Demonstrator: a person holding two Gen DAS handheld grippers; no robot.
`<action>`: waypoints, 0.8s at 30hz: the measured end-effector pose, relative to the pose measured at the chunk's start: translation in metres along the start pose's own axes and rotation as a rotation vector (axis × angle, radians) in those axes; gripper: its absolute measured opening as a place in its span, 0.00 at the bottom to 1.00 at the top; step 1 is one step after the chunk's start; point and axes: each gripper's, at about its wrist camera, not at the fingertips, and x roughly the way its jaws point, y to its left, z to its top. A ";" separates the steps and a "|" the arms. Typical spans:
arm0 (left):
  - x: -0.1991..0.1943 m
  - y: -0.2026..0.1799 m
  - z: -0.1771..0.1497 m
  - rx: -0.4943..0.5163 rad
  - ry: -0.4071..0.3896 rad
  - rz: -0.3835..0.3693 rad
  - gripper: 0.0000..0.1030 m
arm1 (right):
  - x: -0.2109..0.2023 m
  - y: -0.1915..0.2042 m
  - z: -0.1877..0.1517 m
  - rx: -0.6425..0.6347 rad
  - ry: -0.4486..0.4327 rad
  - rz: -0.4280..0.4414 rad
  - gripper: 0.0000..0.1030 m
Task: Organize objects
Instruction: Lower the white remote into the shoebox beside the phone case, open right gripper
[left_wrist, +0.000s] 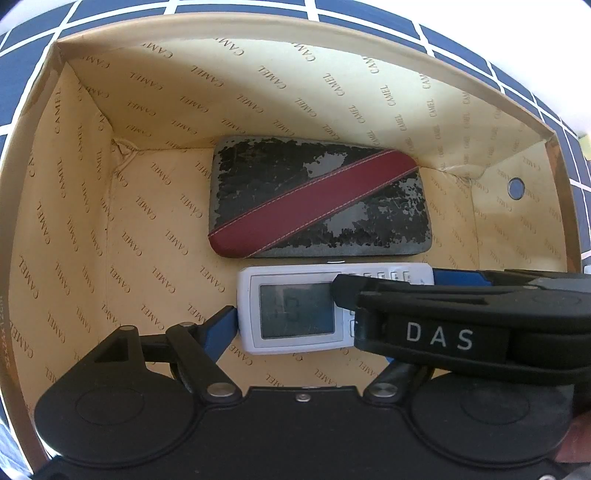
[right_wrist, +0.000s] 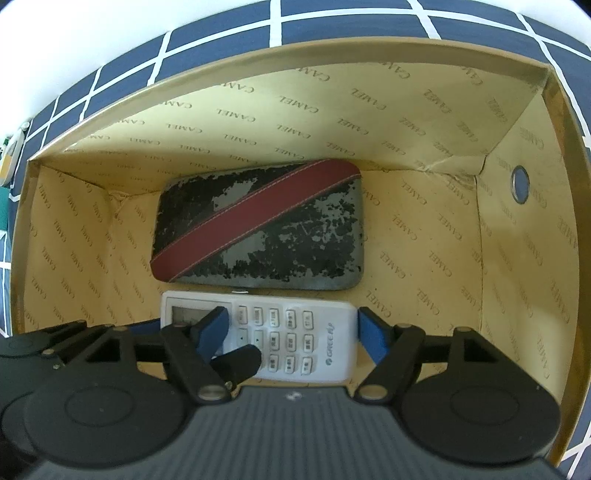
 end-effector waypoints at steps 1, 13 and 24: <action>-0.001 0.000 0.000 -0.001 -0.003 0.004 0.75 | 0.000 0.000 0.000 0.003 -0.002 -0.004 0.73; -0.030 -0.009 -0.012 -0.008 -0.041 0.036 0.81 | -0.028 0.002 -0.009 -0.002 -0.046 0.001 0.73; -0.076 -0.018 -0.037 -0.029 -0.118 0.047 0.82 | -0.075 0.008 -0.031 -0.032 -0.126 0.019 0.84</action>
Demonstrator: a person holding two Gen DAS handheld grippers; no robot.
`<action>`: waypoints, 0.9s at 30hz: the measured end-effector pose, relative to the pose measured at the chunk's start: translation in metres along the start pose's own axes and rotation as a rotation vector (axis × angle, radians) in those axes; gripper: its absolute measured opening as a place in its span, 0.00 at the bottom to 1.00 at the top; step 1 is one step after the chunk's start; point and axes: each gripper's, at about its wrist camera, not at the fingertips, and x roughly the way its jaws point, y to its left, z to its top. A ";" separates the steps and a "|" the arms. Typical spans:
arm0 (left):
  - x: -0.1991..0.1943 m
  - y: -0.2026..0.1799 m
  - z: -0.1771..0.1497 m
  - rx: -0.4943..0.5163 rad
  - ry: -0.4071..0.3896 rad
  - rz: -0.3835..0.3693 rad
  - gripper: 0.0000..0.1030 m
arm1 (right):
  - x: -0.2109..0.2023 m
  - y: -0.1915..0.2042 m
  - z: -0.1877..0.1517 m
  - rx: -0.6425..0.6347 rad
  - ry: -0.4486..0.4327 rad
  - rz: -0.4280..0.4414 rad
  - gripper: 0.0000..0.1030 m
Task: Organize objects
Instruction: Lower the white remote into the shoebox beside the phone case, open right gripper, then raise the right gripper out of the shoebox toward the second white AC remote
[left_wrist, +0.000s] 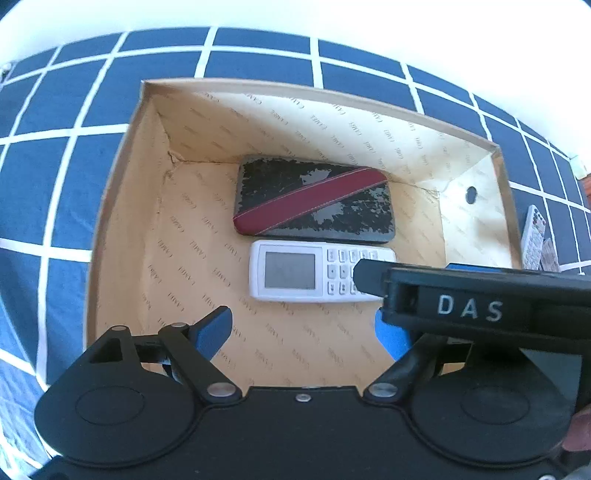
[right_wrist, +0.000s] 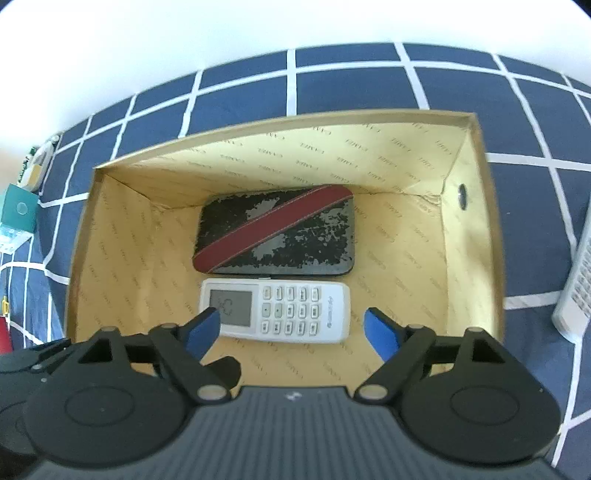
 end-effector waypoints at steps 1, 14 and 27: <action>-0.004 -0.002 -0.003 0.005 -0.007 0.002 0.83 | -0.006 -0.001 -0.004 0.002 -0.006 0.004 0.84; -0.055 -0.038 -0.053 0.062 -0.082 0.023 0.91 | -0.069 -0.015 -0.047 0.025 -0.103 0.016 0.91; -0.087 -0.073 -0.110 0.114 -0.119 0.048 0.98 | -0.123 -0.047 -0.105 0.068 -0.167 -0.002 1.00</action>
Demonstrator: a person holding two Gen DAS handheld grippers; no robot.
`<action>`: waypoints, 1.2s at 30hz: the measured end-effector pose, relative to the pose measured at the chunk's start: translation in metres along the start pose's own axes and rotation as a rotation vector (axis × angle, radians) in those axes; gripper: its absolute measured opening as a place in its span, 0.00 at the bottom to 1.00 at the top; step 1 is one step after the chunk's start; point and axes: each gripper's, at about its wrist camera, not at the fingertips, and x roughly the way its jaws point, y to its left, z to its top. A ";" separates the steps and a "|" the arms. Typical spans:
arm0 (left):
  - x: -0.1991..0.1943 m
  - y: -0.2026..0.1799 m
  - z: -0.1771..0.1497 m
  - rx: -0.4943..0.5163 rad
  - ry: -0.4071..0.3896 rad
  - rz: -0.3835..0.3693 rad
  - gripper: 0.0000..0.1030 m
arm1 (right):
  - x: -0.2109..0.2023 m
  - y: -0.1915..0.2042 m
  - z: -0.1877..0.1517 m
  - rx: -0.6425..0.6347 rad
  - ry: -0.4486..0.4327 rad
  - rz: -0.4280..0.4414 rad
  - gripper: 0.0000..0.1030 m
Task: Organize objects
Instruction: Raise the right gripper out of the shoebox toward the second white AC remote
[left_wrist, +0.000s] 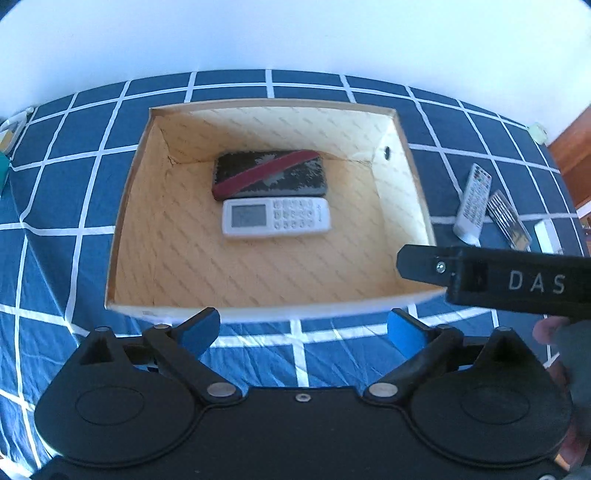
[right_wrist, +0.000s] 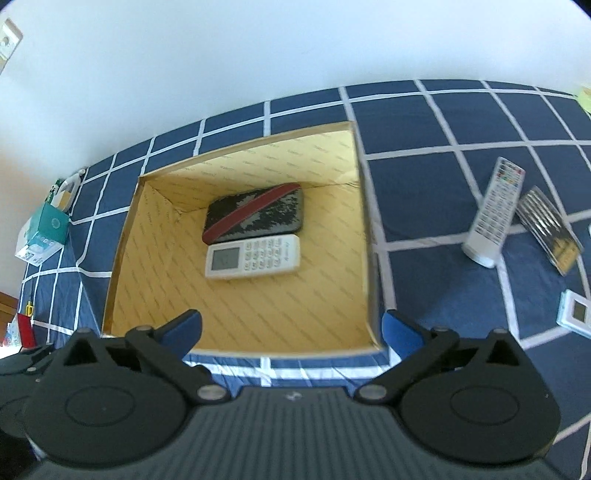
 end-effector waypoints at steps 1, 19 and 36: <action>-0.002 -0.004 -0.003 0.001 -0.001 0.002 0.98 | -0.005 -0.005 -0.004 0.007 -0.005 -0.009 1.00; 0.009 -0.112 -0.025 0.141 0.026 -0.038 1.00 | -0.053 -0.126 -0.040 0.186 -0.053 -0.102 1.00; 0.066 -0.253 -0.017 0.223 0.106 -0.058 1.00 | -0.060 -0.274 -0.035 0.293 -0.002 -0.150 1.00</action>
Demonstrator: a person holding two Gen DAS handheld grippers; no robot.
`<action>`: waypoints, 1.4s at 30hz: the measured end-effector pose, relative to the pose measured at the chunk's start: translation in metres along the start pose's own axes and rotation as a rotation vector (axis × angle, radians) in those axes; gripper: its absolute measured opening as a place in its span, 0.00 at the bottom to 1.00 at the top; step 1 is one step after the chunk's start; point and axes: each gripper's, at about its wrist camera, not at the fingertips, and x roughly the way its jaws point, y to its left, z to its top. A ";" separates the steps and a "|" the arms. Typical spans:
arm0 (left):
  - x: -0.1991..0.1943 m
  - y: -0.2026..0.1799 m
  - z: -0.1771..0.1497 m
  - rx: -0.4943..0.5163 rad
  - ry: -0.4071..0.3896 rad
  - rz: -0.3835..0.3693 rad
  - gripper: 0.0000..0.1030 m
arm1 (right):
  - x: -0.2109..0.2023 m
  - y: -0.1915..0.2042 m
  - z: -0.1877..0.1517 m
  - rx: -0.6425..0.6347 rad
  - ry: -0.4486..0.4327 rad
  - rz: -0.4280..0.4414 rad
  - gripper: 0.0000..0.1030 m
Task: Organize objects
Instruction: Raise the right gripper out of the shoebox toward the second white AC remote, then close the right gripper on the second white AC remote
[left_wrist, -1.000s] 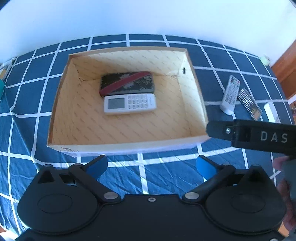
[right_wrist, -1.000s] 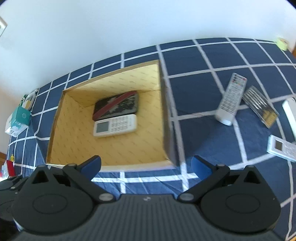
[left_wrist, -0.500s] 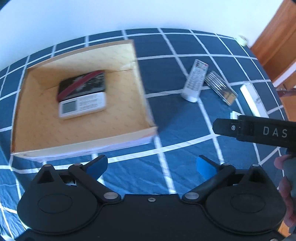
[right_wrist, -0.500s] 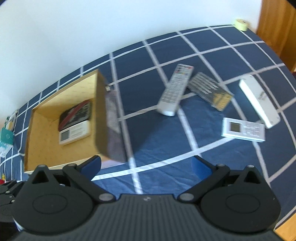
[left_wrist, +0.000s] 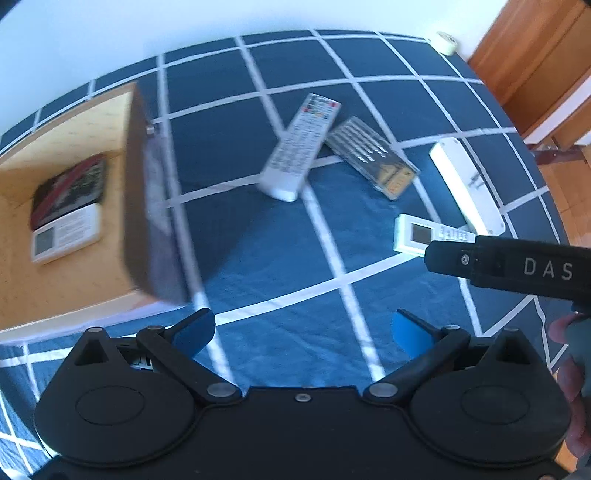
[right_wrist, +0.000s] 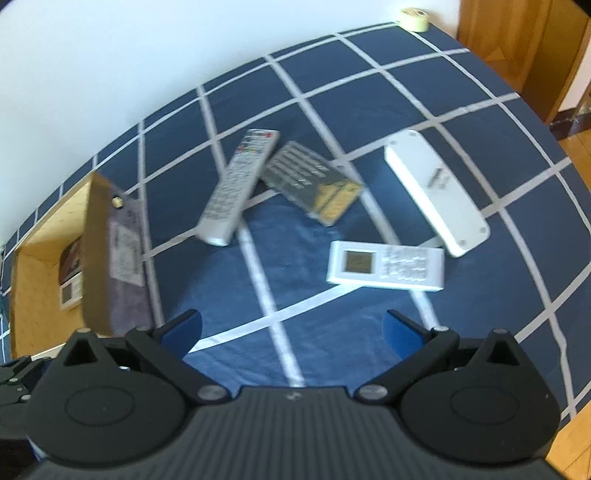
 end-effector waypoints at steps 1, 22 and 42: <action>0.005 -0.007 0.003 0.008 0.004 -0.001 1.00 | 0.002 -0.008 0.003 0.008 0.003 -0.003 1.00; 0.094 -0.095 0.058 0.154 0.128 -0.036 1.00 | 0.055 -0.108 0.035 0.187 0.068 -0.019 1.00; 0.158 -0.112 0.074 0.170 0.230 -0.106 0.92 | 0.110 -0.116 0.050 0.178 0.175 -0.008 0.79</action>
